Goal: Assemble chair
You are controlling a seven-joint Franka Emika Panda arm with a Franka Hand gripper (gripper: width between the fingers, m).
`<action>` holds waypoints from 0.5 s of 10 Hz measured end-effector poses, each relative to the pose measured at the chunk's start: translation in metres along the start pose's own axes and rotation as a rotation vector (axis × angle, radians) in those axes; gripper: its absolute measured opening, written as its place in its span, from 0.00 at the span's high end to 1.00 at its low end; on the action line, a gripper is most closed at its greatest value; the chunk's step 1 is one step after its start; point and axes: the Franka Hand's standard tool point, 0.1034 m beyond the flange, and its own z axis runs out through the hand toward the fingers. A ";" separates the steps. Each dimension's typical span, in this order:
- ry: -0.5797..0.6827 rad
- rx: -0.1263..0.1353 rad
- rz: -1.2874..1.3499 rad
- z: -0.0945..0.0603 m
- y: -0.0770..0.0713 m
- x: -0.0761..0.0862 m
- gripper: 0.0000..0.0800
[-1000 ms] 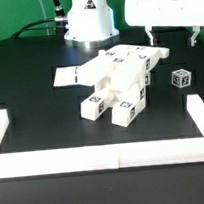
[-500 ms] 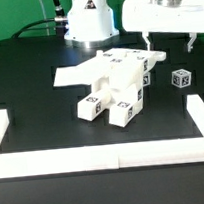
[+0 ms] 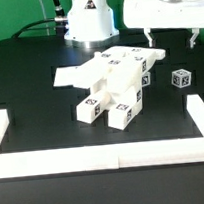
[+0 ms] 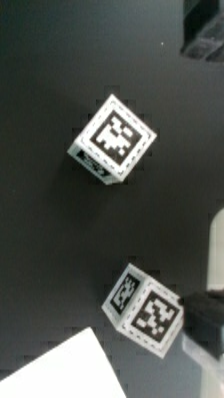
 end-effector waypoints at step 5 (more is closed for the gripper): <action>0.013 -0.009 -0.026 0.019 0.001 -0.013 0.19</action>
Offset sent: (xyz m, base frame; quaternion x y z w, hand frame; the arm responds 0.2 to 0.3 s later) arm -0.0094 0.0011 -0.0132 0.0036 0.0197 -0.0082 0.9998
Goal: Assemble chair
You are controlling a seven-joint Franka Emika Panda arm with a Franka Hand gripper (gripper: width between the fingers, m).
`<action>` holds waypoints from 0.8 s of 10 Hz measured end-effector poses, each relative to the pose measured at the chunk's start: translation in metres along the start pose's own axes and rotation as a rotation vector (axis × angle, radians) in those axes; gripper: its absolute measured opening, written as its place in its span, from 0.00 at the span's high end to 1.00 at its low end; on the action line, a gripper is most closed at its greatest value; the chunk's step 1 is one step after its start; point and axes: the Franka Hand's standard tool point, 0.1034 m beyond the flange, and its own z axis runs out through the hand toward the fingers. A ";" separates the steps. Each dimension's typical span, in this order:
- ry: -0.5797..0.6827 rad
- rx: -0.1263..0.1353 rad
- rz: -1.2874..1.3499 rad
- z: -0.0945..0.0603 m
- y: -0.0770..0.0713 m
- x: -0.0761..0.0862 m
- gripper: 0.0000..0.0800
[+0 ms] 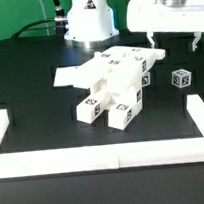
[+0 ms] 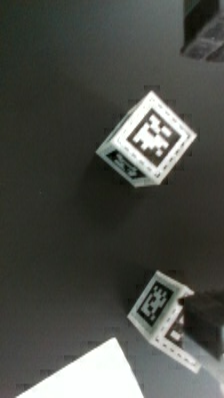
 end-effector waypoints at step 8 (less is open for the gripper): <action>0.017 -0.005 -0.105 0.005 0.012 0.029 0.19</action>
Offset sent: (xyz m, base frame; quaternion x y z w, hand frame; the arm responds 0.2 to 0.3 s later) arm 0.0104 -0.0120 -0.0058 0.0008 0.0054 -0.0247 0.9997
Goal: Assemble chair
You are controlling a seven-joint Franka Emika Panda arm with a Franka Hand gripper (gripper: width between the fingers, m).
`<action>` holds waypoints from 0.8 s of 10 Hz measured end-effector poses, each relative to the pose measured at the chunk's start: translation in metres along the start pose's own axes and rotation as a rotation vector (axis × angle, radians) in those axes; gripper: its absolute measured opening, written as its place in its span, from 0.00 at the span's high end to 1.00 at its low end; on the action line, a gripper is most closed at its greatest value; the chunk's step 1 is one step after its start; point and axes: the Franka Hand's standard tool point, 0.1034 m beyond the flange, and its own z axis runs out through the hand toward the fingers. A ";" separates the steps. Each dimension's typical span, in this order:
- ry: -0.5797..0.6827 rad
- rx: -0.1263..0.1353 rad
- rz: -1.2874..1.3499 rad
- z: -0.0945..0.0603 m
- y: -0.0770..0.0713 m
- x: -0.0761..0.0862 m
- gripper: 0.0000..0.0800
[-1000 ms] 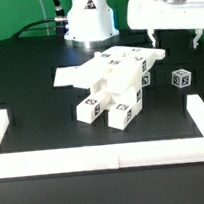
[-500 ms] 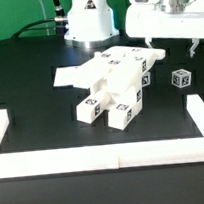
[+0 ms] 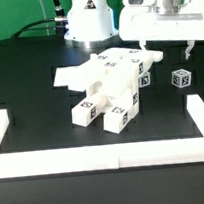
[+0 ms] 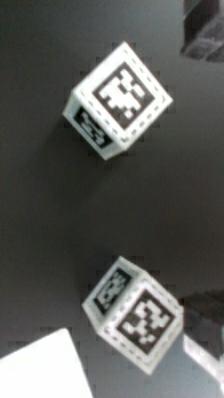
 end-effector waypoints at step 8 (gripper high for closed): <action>0.017 0.005 -0.066 -0.004 0.015 0.037 0.19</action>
Offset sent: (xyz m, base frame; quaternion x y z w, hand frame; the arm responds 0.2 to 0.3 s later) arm 0.0210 -0.0093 0.0019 0.0170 -0.0068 -0.0271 0.9995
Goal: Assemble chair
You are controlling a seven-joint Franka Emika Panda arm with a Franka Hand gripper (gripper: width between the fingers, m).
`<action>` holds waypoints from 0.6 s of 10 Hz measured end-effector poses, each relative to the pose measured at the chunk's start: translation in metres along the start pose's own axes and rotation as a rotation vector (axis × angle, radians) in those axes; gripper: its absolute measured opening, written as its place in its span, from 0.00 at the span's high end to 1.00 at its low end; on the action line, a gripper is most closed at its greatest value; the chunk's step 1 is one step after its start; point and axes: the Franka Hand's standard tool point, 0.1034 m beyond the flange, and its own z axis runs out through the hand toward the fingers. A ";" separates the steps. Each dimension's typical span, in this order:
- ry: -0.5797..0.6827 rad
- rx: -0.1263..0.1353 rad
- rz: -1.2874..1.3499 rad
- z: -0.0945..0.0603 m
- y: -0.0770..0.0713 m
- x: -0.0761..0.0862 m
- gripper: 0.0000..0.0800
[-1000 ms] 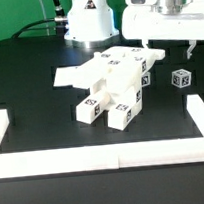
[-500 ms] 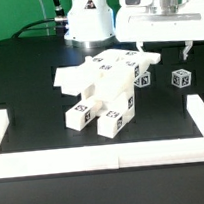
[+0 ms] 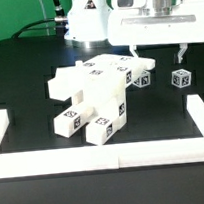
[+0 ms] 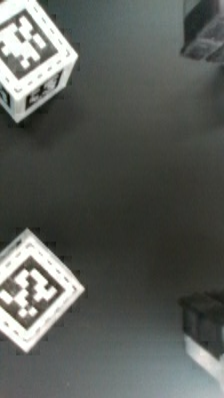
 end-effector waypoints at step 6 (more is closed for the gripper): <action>0.008 -0.004 -0.008 -0.001 0.009 0.009 0.19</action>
Offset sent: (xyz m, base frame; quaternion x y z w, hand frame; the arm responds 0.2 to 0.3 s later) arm 0.0080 -0.0139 -0.0041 0.0058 -0.0003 -0.0037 1.0000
